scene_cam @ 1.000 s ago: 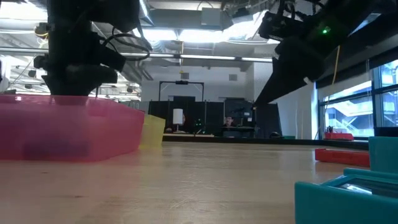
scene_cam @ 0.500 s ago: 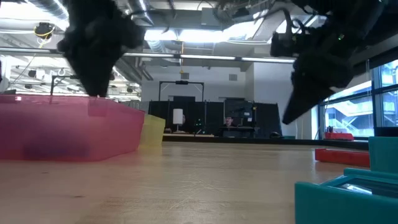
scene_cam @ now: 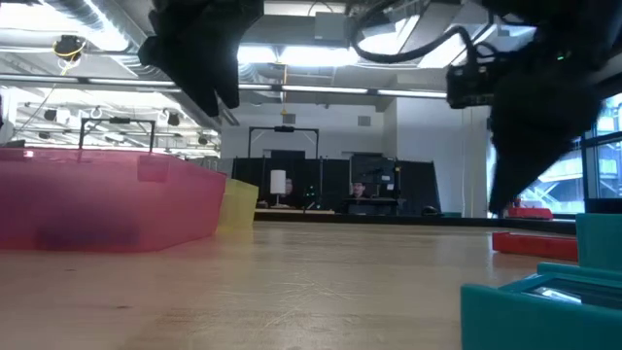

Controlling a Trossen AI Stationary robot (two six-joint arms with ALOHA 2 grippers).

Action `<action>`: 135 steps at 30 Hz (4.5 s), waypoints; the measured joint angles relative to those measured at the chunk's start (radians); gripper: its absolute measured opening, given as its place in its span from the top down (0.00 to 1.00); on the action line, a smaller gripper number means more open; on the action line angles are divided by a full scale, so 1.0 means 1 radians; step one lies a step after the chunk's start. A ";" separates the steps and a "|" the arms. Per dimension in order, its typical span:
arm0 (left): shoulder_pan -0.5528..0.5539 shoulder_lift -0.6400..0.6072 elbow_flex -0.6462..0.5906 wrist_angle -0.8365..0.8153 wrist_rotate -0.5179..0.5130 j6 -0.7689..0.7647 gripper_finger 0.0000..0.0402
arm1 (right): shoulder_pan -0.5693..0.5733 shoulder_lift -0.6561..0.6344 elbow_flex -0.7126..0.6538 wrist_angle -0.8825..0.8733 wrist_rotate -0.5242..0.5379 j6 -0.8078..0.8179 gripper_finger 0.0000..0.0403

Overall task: Pick & Place Office items
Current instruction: Put the red timer into the red bin

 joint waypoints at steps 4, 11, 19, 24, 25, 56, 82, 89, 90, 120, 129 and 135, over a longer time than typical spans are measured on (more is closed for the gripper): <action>0.000 0.000 0.000 0.002 -0.005 0.000 0.51 | 0.032 0.000 0.000 -0.003 -0.039 0.088 0.31; 0.000 0.000 0.000 0.039 -0.023 0.000 0.52 | 0.067 0.006 0.000 -0.003 0.041 0.250 0.31; -0.007 0.000 0.000 0.045 -0.018 -0.005 0.51 | 0.094 0.085 0.000 0.003 0.060 0.317 0.31; -0.007 0.000 0.000 0.044 -0.019 -0.006 0.51 | 0.094 0.119 0.001 0.005 0.060 0.311 0.31; -0.007 0.000 0.000 0.044 -0.019 -0.006 0.51 | 0.094 0.124 0.000 0.005 0.059 0.306 0.31; 0.004 0.007 -0.001 0.343 -0.172 0.086 0.51 | 0.093 0.060 0.139 0.073 0.262 -0.147 0.63; 0.069 0.056 -0.001 0.679 0.080 0.113 0.51 | 0.093 0.060 0.261 0.316 0.477 -0.791 0.61; 0.081 0.056 -0.001 0.694 0.087 0.088 0.53 | 0.093 0.059 0.261 0.320 0.546 -0.875 0.61; 0.081 0.056 -0.001 0.694 0.086 0.088 0.53 | 0.093 0.059 0.261 0.320 0.551 -0.878 0.61; 0.080 0.056 -0.003 0.684 0.071 0.108 0.83 | 0.093 0.056 0.262 0.317 0.455 -0.814 0.39; 0.081 0.057 -0.002 0.637 0.062 0.109 0.83 | 0.093 0.051 0.262 0.279 0.405 -0.784 0.21; 0.081 0.051 -0.002 0.630 0.060 0.115 0.83 | 0.094 0.016 0.262 0.124 0.313 -0.585 0.18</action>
